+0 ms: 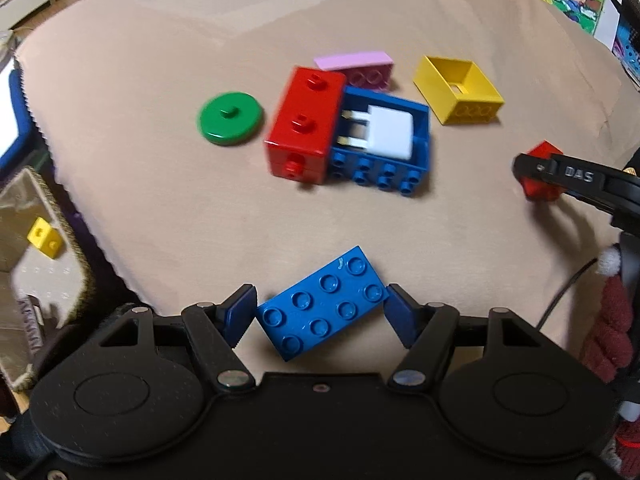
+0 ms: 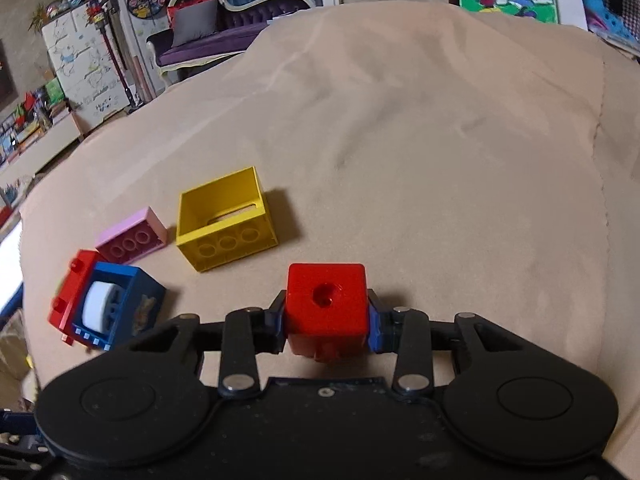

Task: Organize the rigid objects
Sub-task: 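Carry the blue brick and red cube over the basket and release both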

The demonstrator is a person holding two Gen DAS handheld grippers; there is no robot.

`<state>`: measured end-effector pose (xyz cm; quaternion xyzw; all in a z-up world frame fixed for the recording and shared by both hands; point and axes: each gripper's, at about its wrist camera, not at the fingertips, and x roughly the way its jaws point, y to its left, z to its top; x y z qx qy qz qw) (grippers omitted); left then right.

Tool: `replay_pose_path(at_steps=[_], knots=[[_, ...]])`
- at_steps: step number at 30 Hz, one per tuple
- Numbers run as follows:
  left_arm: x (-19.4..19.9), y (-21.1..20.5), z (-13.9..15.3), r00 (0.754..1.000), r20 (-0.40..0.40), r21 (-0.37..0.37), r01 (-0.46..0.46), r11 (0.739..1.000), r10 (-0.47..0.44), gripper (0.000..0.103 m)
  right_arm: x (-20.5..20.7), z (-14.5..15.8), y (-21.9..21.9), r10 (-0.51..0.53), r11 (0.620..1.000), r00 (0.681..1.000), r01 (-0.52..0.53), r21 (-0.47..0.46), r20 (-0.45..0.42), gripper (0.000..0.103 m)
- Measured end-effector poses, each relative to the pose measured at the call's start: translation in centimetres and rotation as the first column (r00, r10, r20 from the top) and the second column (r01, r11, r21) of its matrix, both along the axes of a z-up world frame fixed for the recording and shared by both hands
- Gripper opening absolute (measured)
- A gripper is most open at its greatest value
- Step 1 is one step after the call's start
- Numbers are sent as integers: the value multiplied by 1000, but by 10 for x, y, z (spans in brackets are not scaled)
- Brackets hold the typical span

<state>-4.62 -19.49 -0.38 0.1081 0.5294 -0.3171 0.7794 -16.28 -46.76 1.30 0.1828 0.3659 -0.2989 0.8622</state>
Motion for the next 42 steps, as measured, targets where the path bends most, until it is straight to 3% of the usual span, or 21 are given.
replay_pose_path(at_steps=[6,13,18,25,34,42], knots=[[14,35,13,998,36,-17,-54,998,54,65,1,27,31,46,999,998,-46,-16,47,36],[42,104,25,979,79,-58,-184,981,189,65,34,47,102,206,977,975,-210,41,87,36],[73,161,29,937,93,-69,-332,941,338,65,74,47,169,347,932,934,-353,81,80,36],[99,211,34,865,200,-15,-466,884,460,65,124,37,255,486,861,873,-486,150,35,36],[116,245,15,834,106,-25,-542,840,542,65,155,16,326,538,841,837,-523,142,-101,36],[114,260,13,833,66,-39,-548,836,549,65,163,6,339,519,854,843,-503,136,-140,36]])
